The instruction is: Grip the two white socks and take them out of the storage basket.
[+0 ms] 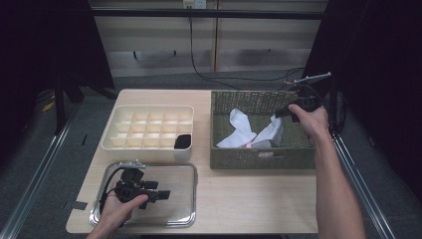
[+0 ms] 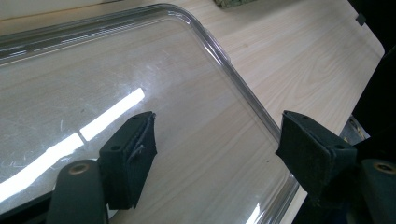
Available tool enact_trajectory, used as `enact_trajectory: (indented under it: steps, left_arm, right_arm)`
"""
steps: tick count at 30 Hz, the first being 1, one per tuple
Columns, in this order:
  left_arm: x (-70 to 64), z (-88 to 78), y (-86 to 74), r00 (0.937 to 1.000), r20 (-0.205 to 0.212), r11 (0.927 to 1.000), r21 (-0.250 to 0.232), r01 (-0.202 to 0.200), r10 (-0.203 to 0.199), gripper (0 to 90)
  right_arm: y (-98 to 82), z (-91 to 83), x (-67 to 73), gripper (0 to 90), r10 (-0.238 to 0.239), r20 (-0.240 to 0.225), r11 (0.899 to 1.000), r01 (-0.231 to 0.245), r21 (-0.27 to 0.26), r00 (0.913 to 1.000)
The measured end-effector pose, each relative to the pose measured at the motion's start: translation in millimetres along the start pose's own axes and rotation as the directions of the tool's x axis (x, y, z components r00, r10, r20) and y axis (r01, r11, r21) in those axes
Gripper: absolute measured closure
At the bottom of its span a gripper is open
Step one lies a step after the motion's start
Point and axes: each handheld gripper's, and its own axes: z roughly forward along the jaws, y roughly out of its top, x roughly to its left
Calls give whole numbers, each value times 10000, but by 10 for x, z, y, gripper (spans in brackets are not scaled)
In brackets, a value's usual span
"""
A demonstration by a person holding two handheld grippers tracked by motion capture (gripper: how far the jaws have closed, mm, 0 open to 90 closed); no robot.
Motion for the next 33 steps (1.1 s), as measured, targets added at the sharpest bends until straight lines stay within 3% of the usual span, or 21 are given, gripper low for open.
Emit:
enact_trajectory:
  steps: [11,13,22,33]
  left_arm:
    - [7,0,2,10000,-77,10000,-70,9,-10,275]
    - [7,2,3,10000,-96,10000,-56,-23,23,275]
    - [11,9,2,9999,-101,10000,-76,-26,25,276]
    - [14,9,2,9999,-160,10000,-64,-13,12,277]
  right_arm:
    - [65,-223,112,880,-144,-156,9975,133,-698,9998]
    - [81,-273,132,880,-194,-405,9959,157,-892,9990]
    - [130,-429,239,880,-531,-408,9895,471,-1363,9978]
    - [180,-604,328,880,-573,-496,9826,476,-1795,9971]
